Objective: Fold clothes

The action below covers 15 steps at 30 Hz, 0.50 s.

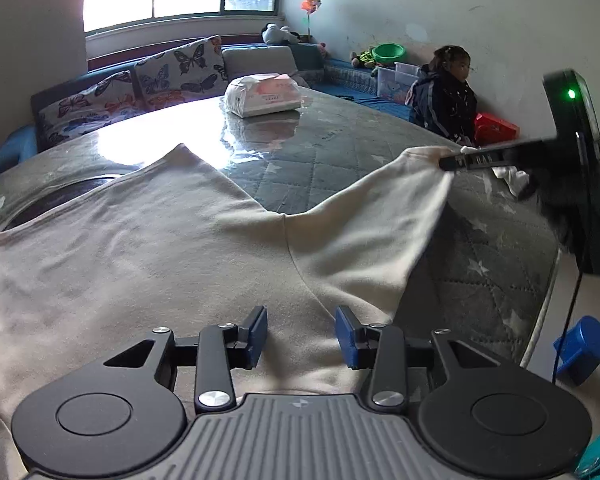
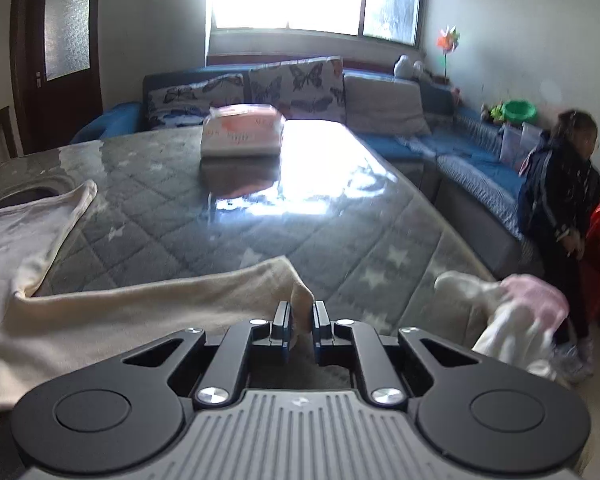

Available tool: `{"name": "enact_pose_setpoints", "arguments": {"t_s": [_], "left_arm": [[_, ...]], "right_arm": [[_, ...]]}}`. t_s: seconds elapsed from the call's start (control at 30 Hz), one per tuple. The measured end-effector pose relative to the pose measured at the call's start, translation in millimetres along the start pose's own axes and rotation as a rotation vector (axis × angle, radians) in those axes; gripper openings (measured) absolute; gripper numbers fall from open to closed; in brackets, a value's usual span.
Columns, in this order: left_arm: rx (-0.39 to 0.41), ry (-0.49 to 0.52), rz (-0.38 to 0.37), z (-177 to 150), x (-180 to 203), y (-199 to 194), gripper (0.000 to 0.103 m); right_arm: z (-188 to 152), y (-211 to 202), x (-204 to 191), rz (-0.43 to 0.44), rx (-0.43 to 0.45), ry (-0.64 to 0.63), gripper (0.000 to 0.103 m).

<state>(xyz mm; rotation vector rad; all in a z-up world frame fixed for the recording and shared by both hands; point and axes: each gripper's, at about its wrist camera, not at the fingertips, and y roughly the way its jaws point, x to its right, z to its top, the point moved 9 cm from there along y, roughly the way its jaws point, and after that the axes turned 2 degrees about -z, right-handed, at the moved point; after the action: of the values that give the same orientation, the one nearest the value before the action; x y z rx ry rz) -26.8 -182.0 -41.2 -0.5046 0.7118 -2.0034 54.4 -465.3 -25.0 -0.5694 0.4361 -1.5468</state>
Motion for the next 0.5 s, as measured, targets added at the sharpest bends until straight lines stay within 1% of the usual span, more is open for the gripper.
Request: {"name": "enact_pose_setpoints", "arguments": {"t_s": [0.1, 0.23, 0.33, 0.4, 0.47, 0.5], "left_arm": [[0.003, 0.017, -0.003, -0.6, 2.2, 0.8, 0.043], [0.004, 0.024, -0.001, -0.4, 3.5, 0.7, 0.046], [0.003, 0.022, -0.002, 0.4, 2.9, 0.2, 0.048], [0.004, 0.019, -0.007, 1.8, 3.0, 0.0, 0.048], [0.009, 0.020, -0.014, 3.1, 4.7, -0.4, 0.050], [0.009, 0.019, -0.016, 2.9, 5.6, -0.4, 0.050]], "right_arm": [[4.9, 7.4, 5.0, -0.043, 0.007, -0.001, 0.009], [-7.0, 22.2, 8.5, -0.056, -0.043, -0.006, 0.010], [-4.0, 16.2, 4.8, -0.050, -0.020, -0.007, 0.014], [5.6, 6.9, -6.0, -0.009, 0.008, -0.015, 0.022], [11.5, 4.7, -17.9, 0.036, 0.017, -0.028, 0.036], [15.0, 5.0, -27.2, 0.069, 0.019, -0.040, 0.039]]}}
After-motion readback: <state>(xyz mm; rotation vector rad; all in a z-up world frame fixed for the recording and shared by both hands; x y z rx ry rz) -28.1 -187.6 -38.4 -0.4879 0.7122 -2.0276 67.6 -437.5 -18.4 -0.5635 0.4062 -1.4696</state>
